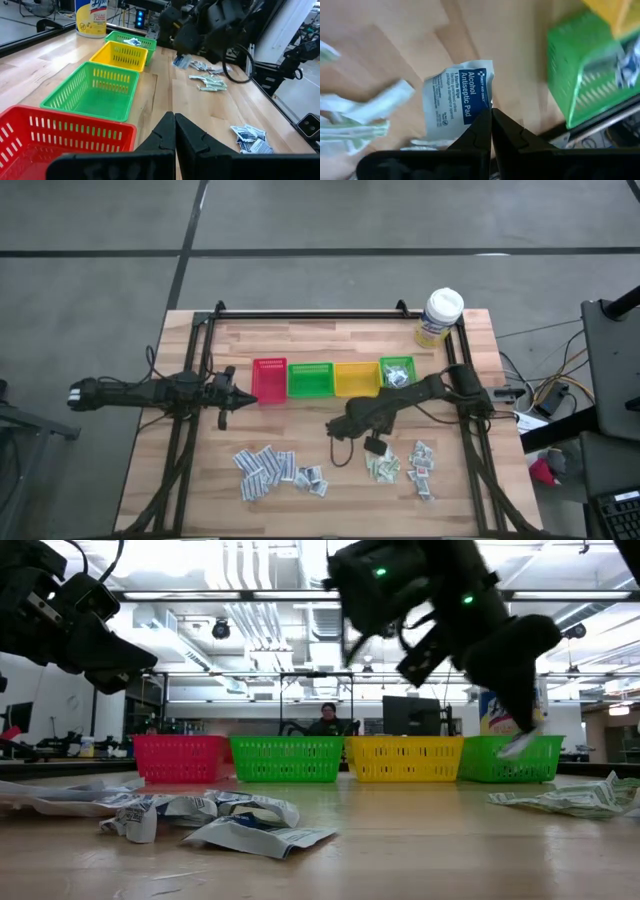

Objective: Pick & Place First Aid Supplies
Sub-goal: Put the blue alcohol pad into the right green bin

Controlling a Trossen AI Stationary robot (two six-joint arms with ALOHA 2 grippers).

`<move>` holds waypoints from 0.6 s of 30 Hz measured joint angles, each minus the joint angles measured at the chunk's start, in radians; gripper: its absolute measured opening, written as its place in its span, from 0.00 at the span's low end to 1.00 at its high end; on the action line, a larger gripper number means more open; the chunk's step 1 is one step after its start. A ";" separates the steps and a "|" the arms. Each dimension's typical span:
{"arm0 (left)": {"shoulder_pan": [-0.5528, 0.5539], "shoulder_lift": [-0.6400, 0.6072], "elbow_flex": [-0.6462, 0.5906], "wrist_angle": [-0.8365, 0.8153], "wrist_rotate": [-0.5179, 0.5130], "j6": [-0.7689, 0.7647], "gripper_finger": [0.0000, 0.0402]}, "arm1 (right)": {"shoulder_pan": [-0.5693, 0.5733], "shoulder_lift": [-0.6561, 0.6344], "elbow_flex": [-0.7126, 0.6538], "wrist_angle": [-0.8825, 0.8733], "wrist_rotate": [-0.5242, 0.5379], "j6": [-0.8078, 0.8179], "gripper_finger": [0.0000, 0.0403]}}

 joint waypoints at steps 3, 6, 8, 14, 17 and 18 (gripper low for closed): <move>0.000 0.000 0.000 0.000 0.000 0.000 0.00 | 0.002 -0.068 -0.068 0.000 0.000 0.060 0.02; 0.000 0.000 0.000 0.000 0.000 0.000 0.00 | 0.002 -0.149 -0.137 -0.001 0.000 0.125 0.02; 0.000 0.001 0.000 0.000 0.000 0.000 0.00 | 0.002 -0.209 -0.180 0.000 0.001 0.171 0.02; 0.000 0.004 -0.001 0.009 0.000 0.000 0.00 | 0.001 -0.379 -0.282 0.000 0.066 0.323 0.02; 0.000 0.005 -0.001 0.011 0.000 0.000 0.00 | -0.001 -0.443 -0.319 -0.001 0.111 0.409 0.02; 0.000 0.005 -0.001 0.011 0.000 0.000 0.00 | -0.003 -0.459 -0.327 -0.001 0.126 0.441 0.02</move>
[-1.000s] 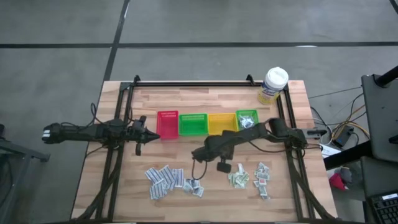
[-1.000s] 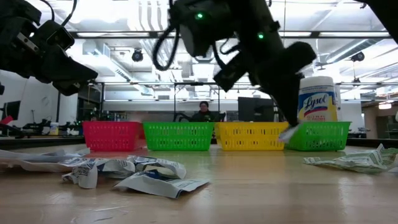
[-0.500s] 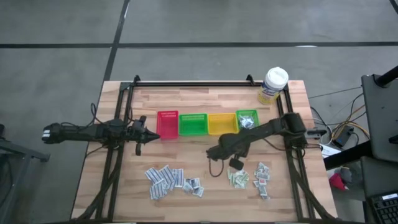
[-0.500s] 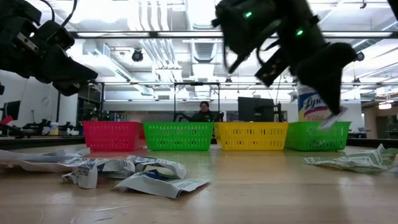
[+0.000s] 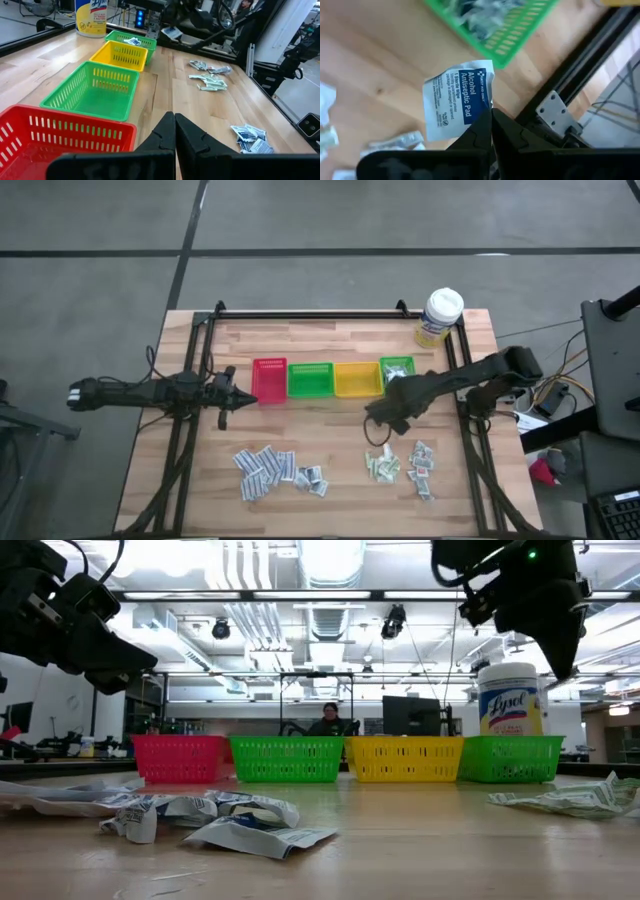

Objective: Pick & Place First Aid Supplies
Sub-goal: Put the blue alcohol pad into the right green bin

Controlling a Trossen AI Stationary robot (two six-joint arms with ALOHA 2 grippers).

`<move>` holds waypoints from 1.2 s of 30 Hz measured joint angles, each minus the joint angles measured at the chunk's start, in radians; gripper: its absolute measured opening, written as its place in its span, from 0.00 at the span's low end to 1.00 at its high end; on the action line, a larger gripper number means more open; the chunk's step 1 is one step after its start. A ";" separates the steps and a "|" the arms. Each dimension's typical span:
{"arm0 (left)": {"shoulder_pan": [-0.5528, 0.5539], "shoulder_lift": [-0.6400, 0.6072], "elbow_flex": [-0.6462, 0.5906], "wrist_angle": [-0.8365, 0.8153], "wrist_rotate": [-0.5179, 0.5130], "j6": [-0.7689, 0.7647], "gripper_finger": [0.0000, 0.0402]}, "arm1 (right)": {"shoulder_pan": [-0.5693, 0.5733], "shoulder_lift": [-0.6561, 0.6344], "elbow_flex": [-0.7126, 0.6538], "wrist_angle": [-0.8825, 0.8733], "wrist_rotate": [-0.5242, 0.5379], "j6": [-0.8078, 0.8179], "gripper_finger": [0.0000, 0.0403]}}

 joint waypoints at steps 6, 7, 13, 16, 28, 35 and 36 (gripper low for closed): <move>0.000 0.001 0.000 0.002 0.000 0.000 0.00 | -0.001 -0.066 -0.038 0.007 0.066 0.225 0.02; 0.000 0.001 0.000 0.003 0.000 0.000 0.00 | -0.001 -0.070 -0.041 0.007 0.074 0.255 0.02; 0.000 0.001 0.000 0.003 0.000 -0.003 0.00 | -0.010 -0.071 -0.048 0.017 0.175 0.464 0.02; 0.000 0.001 0.000 0.004 0.000 -0.005 0.00 | -0.024 -0.070 -0.047 0.058 0.207 0.542 0.02; 0.000 0.001 0.000 0.004 0.000 -0.004 0.00 | -0.099 -0.069 -0.080 0.225 0.215 0.603 0.02; 0.000 0.001 0.000 0.004 0.000 -0.004 0.00 | -0.139 -0.069 -0.165 0.248 0.211 0.641 0.02; 0.000 0.001 0.000 0.004 0.000 -0.004 0.00 | -0.143 -0.069 -0.181 0.268 0.211 0.642 0.02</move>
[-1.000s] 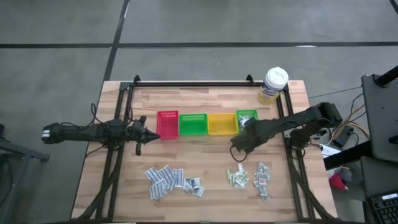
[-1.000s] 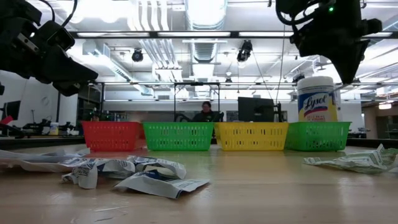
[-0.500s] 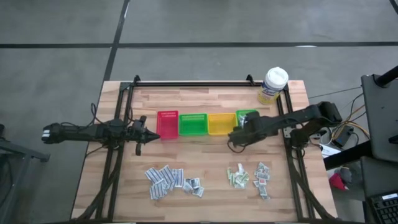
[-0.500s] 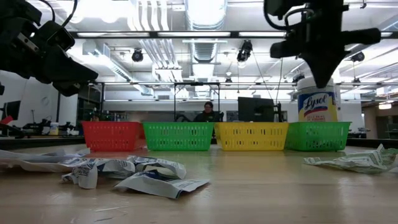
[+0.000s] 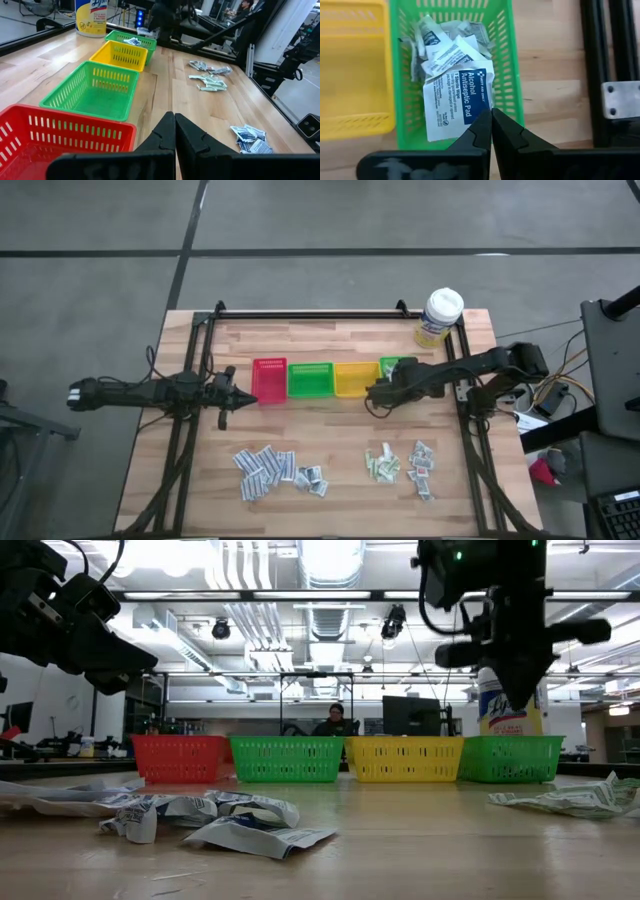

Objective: Pick & Place First Aid Supplies
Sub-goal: Put the blue alcohol pad into the right green bin

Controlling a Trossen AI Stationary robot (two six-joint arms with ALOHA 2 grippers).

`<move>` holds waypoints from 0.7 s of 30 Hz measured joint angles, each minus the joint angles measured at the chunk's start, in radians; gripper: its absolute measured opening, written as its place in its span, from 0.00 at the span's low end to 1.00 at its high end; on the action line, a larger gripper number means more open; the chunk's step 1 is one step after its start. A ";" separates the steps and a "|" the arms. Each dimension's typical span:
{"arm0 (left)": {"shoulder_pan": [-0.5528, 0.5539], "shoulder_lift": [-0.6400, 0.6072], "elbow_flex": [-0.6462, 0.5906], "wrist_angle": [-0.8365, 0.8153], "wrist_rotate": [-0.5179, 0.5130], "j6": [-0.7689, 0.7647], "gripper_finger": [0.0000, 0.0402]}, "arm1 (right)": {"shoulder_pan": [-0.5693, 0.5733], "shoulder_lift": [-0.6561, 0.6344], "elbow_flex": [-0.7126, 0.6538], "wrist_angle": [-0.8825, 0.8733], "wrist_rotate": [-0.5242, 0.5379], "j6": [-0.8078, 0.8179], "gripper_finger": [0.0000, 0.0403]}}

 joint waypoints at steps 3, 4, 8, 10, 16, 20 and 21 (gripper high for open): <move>0.000 0.000 0.000 0.000 0.000 0.000 0.00 | -0.015 0.000 -0.043 0.057 0.000 -0.008 0.02; 0.000 0.000 0.000 0.000 0.000 0.000 0.00 | -0.019 0.000 -0.057 0.076 0.000 -0.018 0.02; 0.000 0.000 0.000 0.000 0.000 0.000 0.00 | -0.044 0.000 -0.116 0.152 0.000 -0.032 0.02; 0.000 0.000 0.000 0.000 0.000 0.000 0.00 | -0.052 0.000 -0.139 0.167 0.000 -0.033 0.02; 0.000 0.000 0.000 0.000 0.000 0.001 0.00 | -0.054 0.000 -0.164 0.173 0.000 -0.038 0.02; 0.000 0.000 0.000 0.000 0.000 0.001 0.00 | -0.054 0.000 -0.166 0.190 0.002 -0.096 0.02; 0.000 0.000 0.000 0.000 0.000 0.001 0.00 | -0.054 0.000 -0.166 0.195 0.005 -0.104 0.02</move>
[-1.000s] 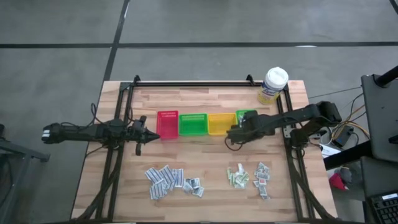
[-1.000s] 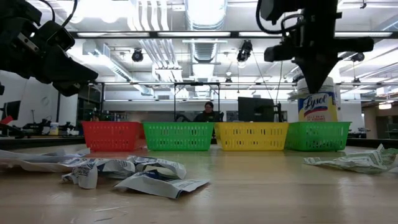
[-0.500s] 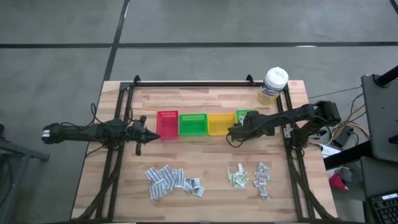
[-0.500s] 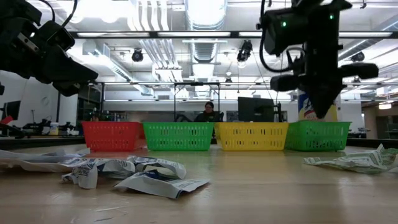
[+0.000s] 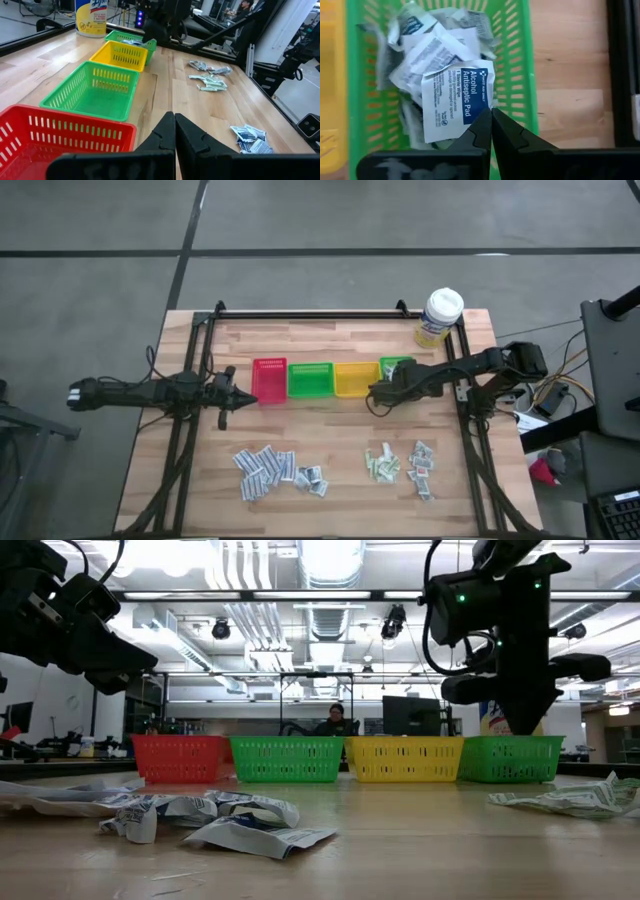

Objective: Pick & Place First Aid Supplies
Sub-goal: Put the blue alcohol pad into the right green bin

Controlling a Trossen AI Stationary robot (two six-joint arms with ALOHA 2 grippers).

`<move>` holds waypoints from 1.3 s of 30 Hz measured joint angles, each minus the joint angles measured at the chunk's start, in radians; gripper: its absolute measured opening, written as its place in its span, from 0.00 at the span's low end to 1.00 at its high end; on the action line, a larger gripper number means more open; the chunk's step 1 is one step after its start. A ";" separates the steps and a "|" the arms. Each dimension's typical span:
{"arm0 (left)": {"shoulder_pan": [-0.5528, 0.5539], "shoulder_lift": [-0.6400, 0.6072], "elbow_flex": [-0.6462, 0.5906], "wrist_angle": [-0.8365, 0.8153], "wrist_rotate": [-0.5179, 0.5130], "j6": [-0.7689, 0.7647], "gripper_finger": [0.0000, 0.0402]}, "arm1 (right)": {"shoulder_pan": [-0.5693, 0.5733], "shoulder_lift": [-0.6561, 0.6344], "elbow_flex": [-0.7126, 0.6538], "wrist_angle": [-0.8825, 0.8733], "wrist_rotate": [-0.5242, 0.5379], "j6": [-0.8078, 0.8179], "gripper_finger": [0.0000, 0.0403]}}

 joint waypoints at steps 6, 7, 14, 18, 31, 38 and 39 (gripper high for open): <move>0.000 0.000 0.000 0.000 0.000 0.000 0.00 | 0.000 0.000 0.000 0.001 0.023 -0.048 0.02; 0.000 0.000 0.000 0.000 0.000 0.000 0.00 | 0.000 0.000 0.000 0.003 0.023 -0.062 0.02; 0.000 0.000 0.000 0.000 0.000 0.000 0.00 | 0.000 0.000 0.000 0.020 0.035 -0.095 0.02; 0.000 0.000 0.000 0.000 0.000 0.000 0.00 | 0.000 0.000 0.000 0.022 0.048 -0.105 0.06; 0.000 0.000 0.000 0.000 0.000 0.000 0.00 | 0.000 -0.002 0.000 0.013 0.048 -0.108 0.26; 0.000 0.000 0.000 0.000 0.000 0.000 0.00 | 0.001 -0.003 0.046 -0.043 0.043 -0.108 0.25; 0.000 0.000 0.000 0.000 0.000 0.000 0.00 | 0.001 -0.003 0.061 -0.057 0.041 -0.109 0.24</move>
